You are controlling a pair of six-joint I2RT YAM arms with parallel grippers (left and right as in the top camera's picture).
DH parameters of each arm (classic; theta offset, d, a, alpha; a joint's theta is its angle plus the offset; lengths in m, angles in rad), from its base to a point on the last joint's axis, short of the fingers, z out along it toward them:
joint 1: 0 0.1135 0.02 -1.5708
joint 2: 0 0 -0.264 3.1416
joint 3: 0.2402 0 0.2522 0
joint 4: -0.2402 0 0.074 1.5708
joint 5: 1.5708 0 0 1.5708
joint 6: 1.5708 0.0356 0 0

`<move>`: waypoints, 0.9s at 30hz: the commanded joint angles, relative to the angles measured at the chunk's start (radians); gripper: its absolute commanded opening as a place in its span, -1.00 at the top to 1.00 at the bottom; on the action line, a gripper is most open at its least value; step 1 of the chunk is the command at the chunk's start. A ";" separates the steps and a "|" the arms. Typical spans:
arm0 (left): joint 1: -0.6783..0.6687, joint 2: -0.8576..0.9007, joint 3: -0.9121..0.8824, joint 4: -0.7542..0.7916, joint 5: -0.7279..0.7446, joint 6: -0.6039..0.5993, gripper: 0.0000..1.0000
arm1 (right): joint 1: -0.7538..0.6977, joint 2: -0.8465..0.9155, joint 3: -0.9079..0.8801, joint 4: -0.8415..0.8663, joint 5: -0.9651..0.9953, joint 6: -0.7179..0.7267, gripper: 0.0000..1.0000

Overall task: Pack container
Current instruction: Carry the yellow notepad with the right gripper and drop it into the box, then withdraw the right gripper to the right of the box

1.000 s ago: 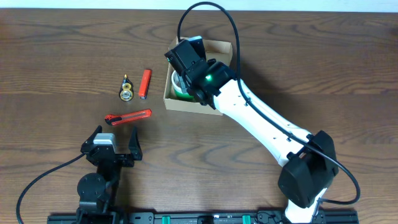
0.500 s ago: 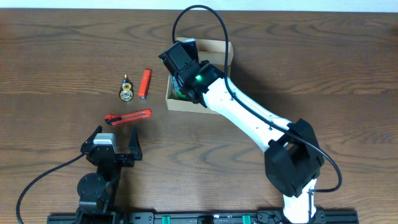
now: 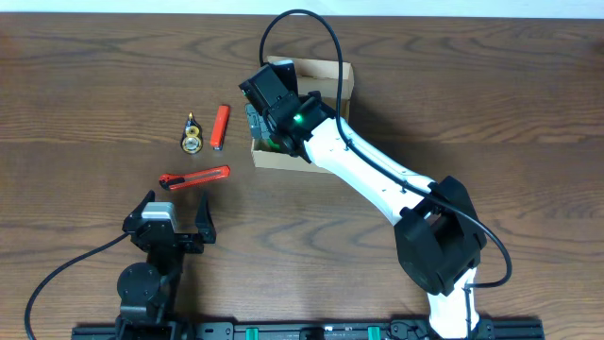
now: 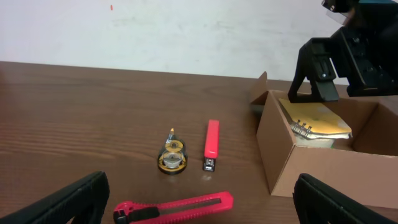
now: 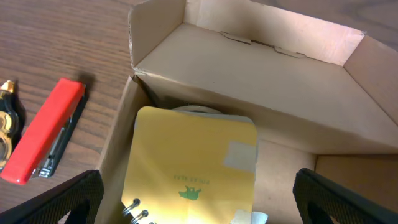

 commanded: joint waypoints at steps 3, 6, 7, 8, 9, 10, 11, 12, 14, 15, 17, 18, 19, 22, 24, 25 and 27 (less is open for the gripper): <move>0.004 -0.007 -0.037 -0.011 -0.012 -0.003 -0.91 | 0.011 0.002 0.027 -0.002 0.006 -0.004 -0.99; 0.004 -0.007 -0.037 -0.011 -0.012 -0.003 -0.91 | 0.013 -0.013 0.085 -0.059 -0.001 -0.010 -0.98; 0.004 -0.006 -0.037 -0.011 -0.012 -0.003 -0.91 | 0.012 -0.021 0.114 -0.094 -0.011 -0.018 -0.98; 0.004 -0.007 -0.037 -0.011 -0.012 -0.003 -0.91 | 0.010 -0.034 0.140 -0.130 -0.029 -0.032 -0.98; 0.004 -0.007 -0.037 -0.011 -0.012 -0.003 -0.91 | 0.006 -0.047 0.169 -0.176 -0.056 -0.045 -0.99; 0.004 -0.007 -0.037 -0.011 -0.012 -0.003 -0.91 | 0.002 -0.061 0.193 -0.220 -0.087 -0.058 -0.98; 0.004 -0.007 -0.037 -0.011 -0.012 -0.003 -0.91 | -0.004 -0.079 0.217 -0.271 -0.118 -0.073 -0.99; 0.004 -0.007 -0.037 -0.011 -0.012 -0.003 -0.91 | -0.010 -0.102 0.233 -0.320 -0.140 -0.080 -0.99; 0.004 -0.007 -0.037 -0.011 -0.012 -0.003 -0.91 | -0.019 -0.153 0.240 -0.388 -0.167 -0.103 -0.98; 0.004 -0.007 -0.037 -0.011 -0.012 -0.003 -0.91 | -0.024 -0.185 0.240 -0.422 -0.175 -0.121 -0.96; 0.004 -0.007 -0.037 -0.011 -0.012 -0.003 -0.91 | -0.030 -0.254 0.234 -0.481 -0.190 -0.159 -0.93; 0.004 -0.007 -0.037 -0.011 -0.012 -0.003 -0.91 | -0.031 -0.289 0.227 -0.501 -0.201 -0.182 -0.92; 0.004 -0.007 -0.037 -0.011 -0.012 -0.003 -0.91 | -0.034 -0.327 0.216 -0.521 -0.209 -0.201 -0.92; 0.004 -0.007 -0.037 -0.011 -0.012 -0.003 -0.91 | -0.042 -0.440 0.156 -0.568 -0.209 -0.226 -0.96; 0.004 -0.006 -0.037 -0.011 -0.012 -0.003 -0.91 | -0.050 -0.505 0.093 -0.567 -0.212 -0.238 -0.98; 0.004 -0.007 -0.037 -0.011 -0.012 -0.003 -0.91 | -0.056 -0.533 0.058 -0.567 -0.214 -0.238 -0.99; 0.004 -0.007 -0.037 -0.011 -0.012 -0.003 -0.91 | -0.070 -0.592 -0.022 -0.562 -0.239 -0.238 -0.99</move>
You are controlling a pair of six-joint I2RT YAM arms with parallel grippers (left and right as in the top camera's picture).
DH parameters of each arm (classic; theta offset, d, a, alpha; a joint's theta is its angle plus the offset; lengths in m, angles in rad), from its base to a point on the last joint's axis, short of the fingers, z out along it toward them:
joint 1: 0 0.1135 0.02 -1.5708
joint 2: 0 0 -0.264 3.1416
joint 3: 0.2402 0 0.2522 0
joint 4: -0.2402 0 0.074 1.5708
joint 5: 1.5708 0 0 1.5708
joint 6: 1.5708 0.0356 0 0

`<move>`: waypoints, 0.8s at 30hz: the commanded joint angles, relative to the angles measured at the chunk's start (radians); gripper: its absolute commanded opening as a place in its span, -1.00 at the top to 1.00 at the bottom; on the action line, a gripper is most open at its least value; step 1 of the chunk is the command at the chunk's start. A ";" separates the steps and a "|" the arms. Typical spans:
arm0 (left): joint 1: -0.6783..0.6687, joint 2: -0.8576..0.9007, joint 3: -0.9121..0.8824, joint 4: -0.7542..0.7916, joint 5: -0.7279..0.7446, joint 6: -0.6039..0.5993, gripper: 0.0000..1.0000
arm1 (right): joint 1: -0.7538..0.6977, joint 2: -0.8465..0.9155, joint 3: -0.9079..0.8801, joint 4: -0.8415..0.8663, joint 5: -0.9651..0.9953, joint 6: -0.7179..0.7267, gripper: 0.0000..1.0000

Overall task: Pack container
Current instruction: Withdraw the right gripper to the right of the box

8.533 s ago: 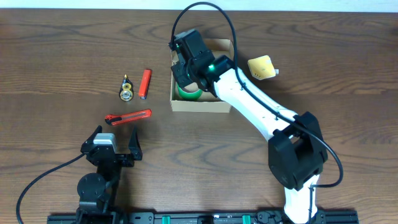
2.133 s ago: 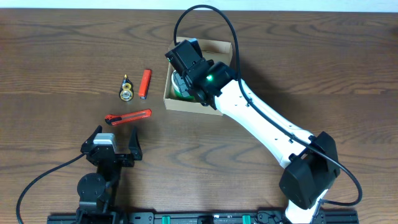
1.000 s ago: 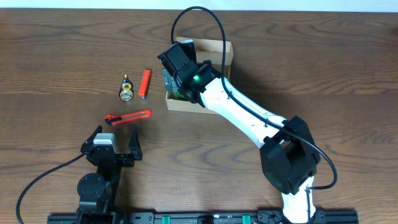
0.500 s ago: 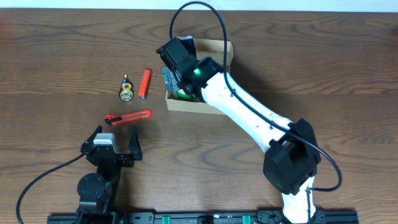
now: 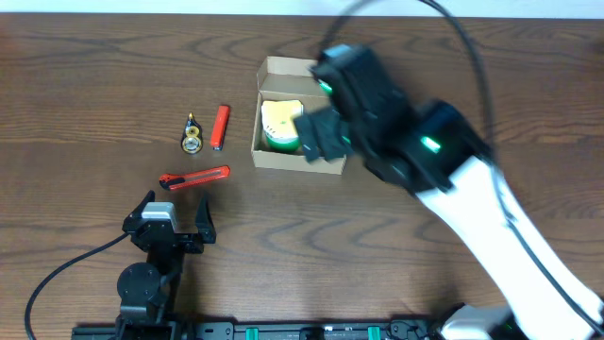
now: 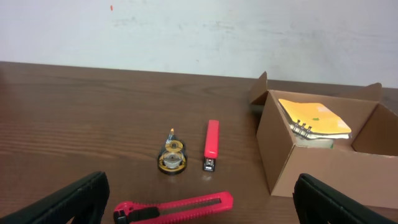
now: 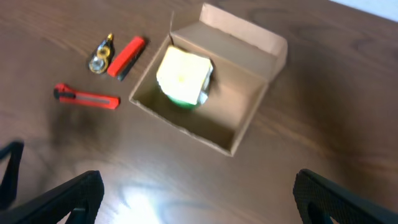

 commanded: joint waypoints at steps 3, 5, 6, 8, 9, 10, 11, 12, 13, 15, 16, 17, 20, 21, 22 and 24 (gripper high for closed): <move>0.004 -0.007 -0.037 -0.011 -0.012 -0.003 -0.91 | -0.042 -0.112 -0.215 0.021 -0.073 -0.041 -0.98; 0.004 -0.007 -0.037 -0.011 -0.012 -0.003 -0.91 | -0.047 -0.159 -0.282 0.044 -0.083 -0.041 -0.99; 0.004 -0.007 -0.037 -0.011 -0.012 -0.003 -0.91 | -0.046 -0.177 -0.304 0.053 -0.083 -0.041 -0.99; 0.004 -0.007 -0.037 -0.011 -0.012 -0.003 -0.91 | -0.047 -0.204 -0.328 0.058 -0.083 -0.041 -0.99; 0.004 -0.006 -0.037 -0.011 -0.012 -0.003 -0.91 | -0.047 -0.214 -0.330 0.051 -0.083 -0.041 -0.98; 0.004 -0.007 -0.037 -0.011 -0.012 -0.003 -0.91 | -0.046 -0.223 -0.330 0.042 -0.083 -0.041 -0.99; 0.004 -0.007 -0.037 -0.011 -0.012 -0.003 -0.91 | -0.047 -0.232 -0.330 0.031 -0.087 -0.041 -0.99; 0.004 -0.007 -0.037 -0.011 -0.011 -0.003 -0.91 | -0.047 -0.243 -0.330 0.019 -0.094 -0.040 -0.98; 0.004 -0.007 -0.037 -0.011 -0.011 -0.003 -0.91 | -0.047 -0.254 -0.330 0.010 -0.103 -0.040 -0.98; 0.004 -0.007 -0.037 -0.011 -0.011 -0.003 -0.91 | -0.047 -0.277 -0.330 0.001 -0.109 -0.039 -0.98; 0.004 -0.007 -0.037 -0.011 -0.011 -0.003 -0.91 | -0.047 -0.285 -0.330 -0.005 -0.108 -0.039 -0.99; 0.004 -0.007 -0.037 -0.011 -0.011 -0.004 -0.91 | -0.047 -0.291 -0.330 -0.014 -0.108 -0.040 -0.98; 0.003 -0.007 -0.037 -0.010 0.007 -0.010 -0.91 | -0.046 -0.296 -0.330 -0.058 -0.113 -0.040 -0.99; 0.002 -0.007 -0.037 -0.007 0.018 -0.031 -0.91 | -0.046 -0.296 -0.330 -0.066 -0.113 -0.040 -0.99; 0.002 -0.007 -0.037 -0.007 0.034 -0.048 -0.91 | -0.046 -0.293 -0.330 -0.069 -0.113 -0.040 -0.98; 0.002 -0.007 -0.034 -0.006 0.084 -0.097 -0.91 | -0.046 -0.293 -0.330 -0.069 -0.113 -0.040 -0.99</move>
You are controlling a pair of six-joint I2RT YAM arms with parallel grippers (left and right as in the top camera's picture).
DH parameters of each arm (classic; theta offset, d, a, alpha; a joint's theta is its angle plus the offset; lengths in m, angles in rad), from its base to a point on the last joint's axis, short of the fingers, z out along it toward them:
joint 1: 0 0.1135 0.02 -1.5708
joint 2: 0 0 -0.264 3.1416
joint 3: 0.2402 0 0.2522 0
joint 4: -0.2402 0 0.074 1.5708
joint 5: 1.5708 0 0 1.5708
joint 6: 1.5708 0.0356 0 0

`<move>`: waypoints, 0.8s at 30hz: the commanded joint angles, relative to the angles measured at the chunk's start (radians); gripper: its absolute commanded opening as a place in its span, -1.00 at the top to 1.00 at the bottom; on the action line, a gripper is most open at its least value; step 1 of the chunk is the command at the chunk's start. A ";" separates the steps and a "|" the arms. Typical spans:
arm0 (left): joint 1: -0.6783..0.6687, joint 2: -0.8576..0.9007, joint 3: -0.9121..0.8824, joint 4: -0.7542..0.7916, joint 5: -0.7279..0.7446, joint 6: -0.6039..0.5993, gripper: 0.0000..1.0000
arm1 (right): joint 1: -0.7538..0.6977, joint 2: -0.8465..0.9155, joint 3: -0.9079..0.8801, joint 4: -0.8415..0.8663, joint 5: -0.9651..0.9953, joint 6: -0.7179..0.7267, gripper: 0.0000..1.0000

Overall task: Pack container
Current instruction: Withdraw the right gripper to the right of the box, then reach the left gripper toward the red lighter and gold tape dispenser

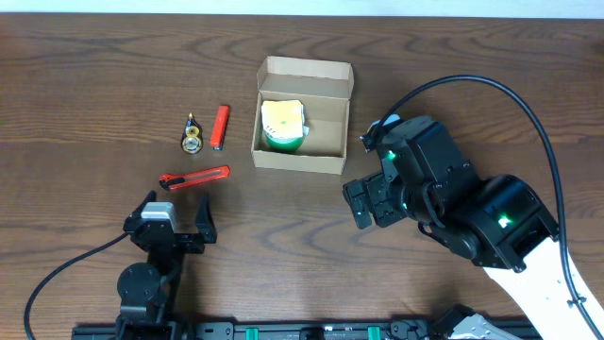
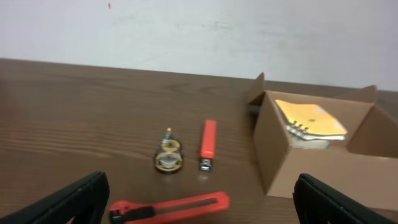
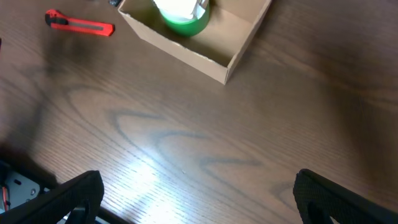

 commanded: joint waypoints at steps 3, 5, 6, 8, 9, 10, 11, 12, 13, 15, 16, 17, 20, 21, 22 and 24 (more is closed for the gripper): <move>0.002 -0.007 -0.024 -0.014 0.180 -0.124 -0.91 | -0.006 0.002 -0.001 -0.002 -0.008 -0.013 -0.98; 0.002 -0.006 -0.008 -0.033 0.238 -0.143 -0.91 | -0.006 0.002 -0.001 -0.002 -0.008 -0.013 -0.99; 0.002 -0.006 0.012 -0.061 0.252 -0.144 -0.91 | -0.006 0.002 -0.001 -0.002 -0.008 -0.013 -0.98; 0.002 -0.005 0.058 -0.116 0.239 -0.148 -0.91 | -0.006 0.002 -0.001 -0.002 -0.008 -0.013 -0.99; 0.002 0.000 0.087 -0.144 0.217 -0.148 -0.91 | -0.006 0.002 -0.001 -0.002 -0.008 -0.013 -0.99; 0.002 0.011 0.120 -0.172 0.190 -0.147 -0.91 | -0.006 0.002 -0.001 -0.002 -0.008 -0.013 -0.99; 0.002 0.029 0.159 -0.204 0.158 -0.146 -0.91 | -0.006 0.002 -0.001 -0.002 -0.008 -0.013 -0.98; 0.002 0.058 0.208 -0.240 0.122 -0.145 -0.91 | -0.006 0.002 -0.001 -0.002 -0.008 -0.013 -0.99; 0.002 0.092 0.254 -0.274 0.100 -0.134 -0.91 | -0.006 0.002 -0.001 -0.002 -0.008 -0.013 -0.98; 0.002 0.176 0.342 -0.342 0.083 -0.109 -0.91 | -0.006 0.002 -0.001 -0.002 -0.008 -0.013 -0.99; 0.002 0.237 0.398 -0.386 0.083 -0.091 -0.91 | -0.006 0.002 -0.001 -0.002 -0.008 -0.013 -0.99; 0.002 0.288 0.443 -0.419 0.082 -0.074 -0.91 | -0.006 0.002 -0.001 -0.002 -0.008 -0.013 -0.99; 0.002 0.470 0.592 -0.494 0.063 -0.025 -0.91 | -0.006 0.002 -0.001 -0.002 -0.008 -0.013 -0.99; 0.002 0.540 0.647 -0.509 0.043 -0.016 -0.91 | -0.006 0.002 -0.001 -0.002 -0.008 -0.013 -0.99; 0.002 0.586 0.682 -0.516 0.029 -0.009 -0.91 | -0.006 0.002 -0.001 -0.002 -0.008 -0.013 -0.99; 0.002 0.710 0.772 -0.518 0.022 0.043 -0.91 | -0.006 0.002 -0.001 -0.002 -0.008 -0.013 -0.98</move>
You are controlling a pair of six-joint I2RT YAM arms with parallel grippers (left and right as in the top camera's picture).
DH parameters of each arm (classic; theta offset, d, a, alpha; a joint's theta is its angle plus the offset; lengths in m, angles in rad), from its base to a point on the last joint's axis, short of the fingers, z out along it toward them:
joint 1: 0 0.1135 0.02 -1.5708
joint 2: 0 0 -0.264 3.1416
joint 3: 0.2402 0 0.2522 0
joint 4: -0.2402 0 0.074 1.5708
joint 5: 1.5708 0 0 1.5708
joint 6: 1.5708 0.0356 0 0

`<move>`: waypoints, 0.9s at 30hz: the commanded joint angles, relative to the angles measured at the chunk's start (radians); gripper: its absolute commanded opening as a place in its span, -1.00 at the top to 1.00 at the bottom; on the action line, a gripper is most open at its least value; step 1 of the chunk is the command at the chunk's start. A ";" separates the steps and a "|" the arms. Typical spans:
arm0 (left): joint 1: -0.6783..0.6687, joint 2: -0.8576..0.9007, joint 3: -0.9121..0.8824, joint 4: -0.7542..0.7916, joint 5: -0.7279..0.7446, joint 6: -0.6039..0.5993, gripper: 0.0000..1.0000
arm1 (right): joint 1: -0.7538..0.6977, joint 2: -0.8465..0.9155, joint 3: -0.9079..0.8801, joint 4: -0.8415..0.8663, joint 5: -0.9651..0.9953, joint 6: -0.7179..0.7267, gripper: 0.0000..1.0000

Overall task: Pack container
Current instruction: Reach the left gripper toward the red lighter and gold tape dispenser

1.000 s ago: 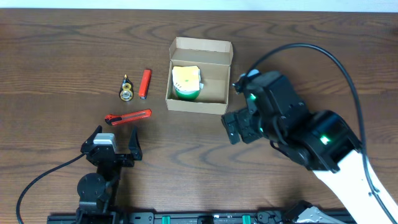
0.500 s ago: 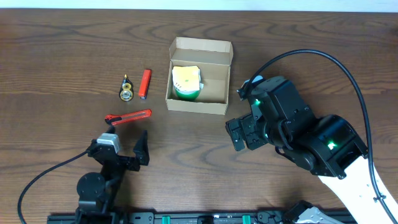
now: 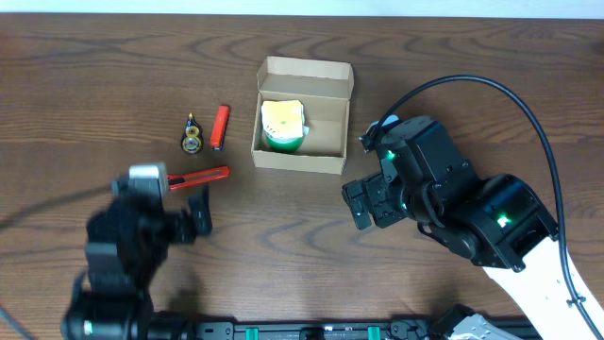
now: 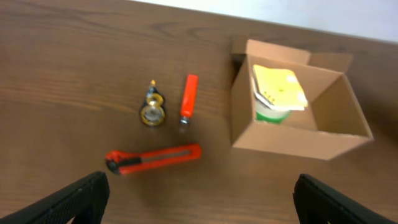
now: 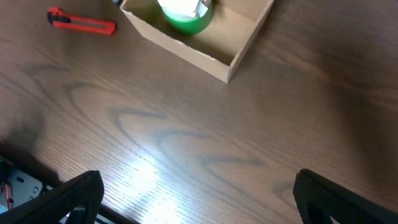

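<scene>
The open cardboard box (image 3: 300, 159) holds a yellow spiral notepad (image 3: 281, 117) lying on a green tape roll (image 4: 272, 116). Left of the box lie a red stapler (image 3: 220, 127), a small tape dispenser (image 3: 192, 140) and a red box cutter (image 3: 198, 178). My left gripper (image 3: 162, 204) hangs open and empty above the table just in front of the cutter (image 4: 155, 157). The right gripper (image 3: 357, 204) is open and empty too, off the table to the right of and nearer than the box (image 5: 180, 46).
Black cables loop over the right side of the brown wooden table (image 3: 75, 85). A black rail (image 3: 311, 331) runs along the front edge.
My left arm has risen from its low rest at the front edge and moved forward; its camera now looks down on the cutter, stapler, dispenser and box. The right arm has stayed put.
First my right gripper stood open over the box, the yellow notepad lying inside. Then it was lifted high above the table, and then hung to the right, in front of the box. The left arm rested at the front edge until now.
</scene>
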 commanded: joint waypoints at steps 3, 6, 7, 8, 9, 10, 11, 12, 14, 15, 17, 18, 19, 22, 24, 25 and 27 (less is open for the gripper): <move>0.002 0.262 0.182 0.037 -0.045 0.137 -0.91 | -0.006 0.000 -0.001 -0.001 0.001 -0.012 -0.98; 0.002 0.361 0.212 0.173 -0.042 0.122 -0.91 | -0.006 0.000 -0.001 -0.001 0.001 -0.012 -0.98; 0.002 0.384 0.213 0.208 -0.040 0.121 -0.91 | -0.006 0.000 -0.001 -0.001 0.001 -0.012 -0.98; 0.002 0.410 0.212 0.255 -0.037 0.121 -0.91 | -0.006 0.000 -0.001 -0.001 0.001 -0.012 -0.99; 0.002 0.429 0.212 0.287 -0.029 0.122 -0.91 | -0.006 0.000 -0.001 -0.001 0.001 -0.012 -0.98; 0.002 0.452 0.213 0.323 -0.027 0.122 -0.91 | -0.006 0.000 -0.001 -0.001 0.001 -0.012 -0.98; 0.002 0.475 0.213 0.360 -0.024 0.122 -0.91 | -0.006 0.000 -0.001 -0.001 0.001 -0.012 -0.99; 0.002 0.491 0.213 0.381 -0.025 0.127 -0.91 | -0.006 0.000 -0.001 -0.001 0.001 -0.012 -0.98; 0.002 0.535 0.213 0.426 -0.026 0.151 -0.91 | -0.006 0.000 -0.001 -0.001 0.001 -0.012 -0.98; 0.002 0.565 0.217 0.443 -0.029 0.163 -0.91 | -0.006 0.000 -0.001 -0.001 0.001 -0.012 -0.99; 0.003 0.631 0.239 0.449 -0.042 0.171 -0.91 | -0.006 0.000 -0.001 -0.001 0.001 -0.012 -0.99; 0.003 0.670 0.259 0.444 -0.047 0.172 -0.91 | -0.006 0.000 -0.001 -0.001 0.001 -0.012 -0.99; 0.003 0.716 0.288 0.433 -0.051 0.184 -0.91 | -0.006 0.000 -0.001 -0.001 0.001 -0.012 -0.99; 0.003 0.859 0.404 0.377 -0.052 0.229 -0.91 | -0.006 0.000 -0.001 -0.001 0.001 -0.012 -0.98; 0.003 0.948 0.484 0.336 -0.053 0.270 -0.91 | -0.006 0.000 -0.001 -0.001 0.001 -0.012 -0.98; 0.003 0.991 0.522 0.320 -0.053 0.296 -0.91 | -0.006 0.000 -0.001 -0.001 0.001 -0.012 -0.99; 0.003 1.072 0.589 0.286 -0.053 0.343 -0.91 | -0.006 0.000 -0.001 -0.001 0.001 -0.012 -0.99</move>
